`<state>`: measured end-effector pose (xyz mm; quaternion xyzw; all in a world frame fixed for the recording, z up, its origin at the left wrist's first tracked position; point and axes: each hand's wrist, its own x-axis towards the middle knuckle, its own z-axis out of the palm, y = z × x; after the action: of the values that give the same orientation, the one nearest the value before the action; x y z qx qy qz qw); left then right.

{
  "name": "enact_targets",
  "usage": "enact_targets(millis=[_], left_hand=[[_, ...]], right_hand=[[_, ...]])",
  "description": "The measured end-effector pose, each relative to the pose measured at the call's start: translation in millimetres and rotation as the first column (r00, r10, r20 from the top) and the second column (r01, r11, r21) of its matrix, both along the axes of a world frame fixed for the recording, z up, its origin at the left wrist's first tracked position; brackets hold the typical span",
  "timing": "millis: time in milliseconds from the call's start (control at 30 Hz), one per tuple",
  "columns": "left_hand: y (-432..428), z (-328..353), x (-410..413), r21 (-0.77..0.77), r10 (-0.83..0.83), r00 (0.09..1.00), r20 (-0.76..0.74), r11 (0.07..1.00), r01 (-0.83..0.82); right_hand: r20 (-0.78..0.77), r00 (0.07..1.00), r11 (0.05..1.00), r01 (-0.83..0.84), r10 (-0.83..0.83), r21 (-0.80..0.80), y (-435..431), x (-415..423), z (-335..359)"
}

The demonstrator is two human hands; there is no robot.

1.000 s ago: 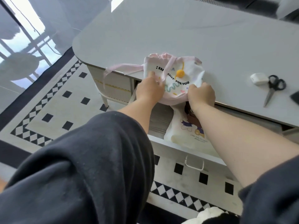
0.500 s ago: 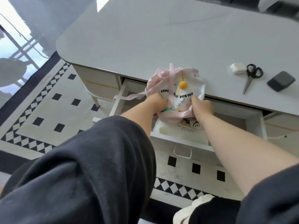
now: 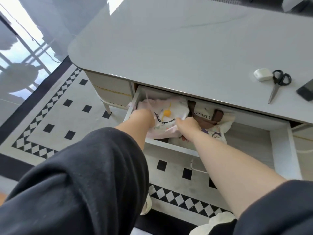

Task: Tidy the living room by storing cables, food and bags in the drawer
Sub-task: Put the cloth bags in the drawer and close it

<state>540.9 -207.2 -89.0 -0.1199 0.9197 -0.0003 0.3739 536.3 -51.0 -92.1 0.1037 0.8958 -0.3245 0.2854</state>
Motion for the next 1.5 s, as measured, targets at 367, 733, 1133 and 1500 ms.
enact_targets(millis=[367, 733, 1133, 1500], left_hand=[[-15, -41, 10, 0.031, 0.036, 0.998, -0.058, 0.999, -0.034], [-26, -24, -4, 0.081, 0.184, 0.831, -0.524, 0.983, -0.167], [-49, -16, -13, -0.209, -0.148, 0.86, -0.488, 0.977, 0.049], [-19, -24, -18, 0.35, 0.4, 0.878, -0.265, 0.888, -0.299]], right_hand=[[0.233, 0.972, 0.998, -0.038, 0.024, 0.057, -51, -10, -38], [-0.143, 0.988, 0.965, 0.094, -0.06, 0.244, -24, -13, -57], [-0.154, 0.988, 0.98, -0.003, 0.034, 0.199, -23, -12, -56], [-0.107, 0.993, 0.991, 0.057, -0.043, 0.123, -18, -12, -61]])
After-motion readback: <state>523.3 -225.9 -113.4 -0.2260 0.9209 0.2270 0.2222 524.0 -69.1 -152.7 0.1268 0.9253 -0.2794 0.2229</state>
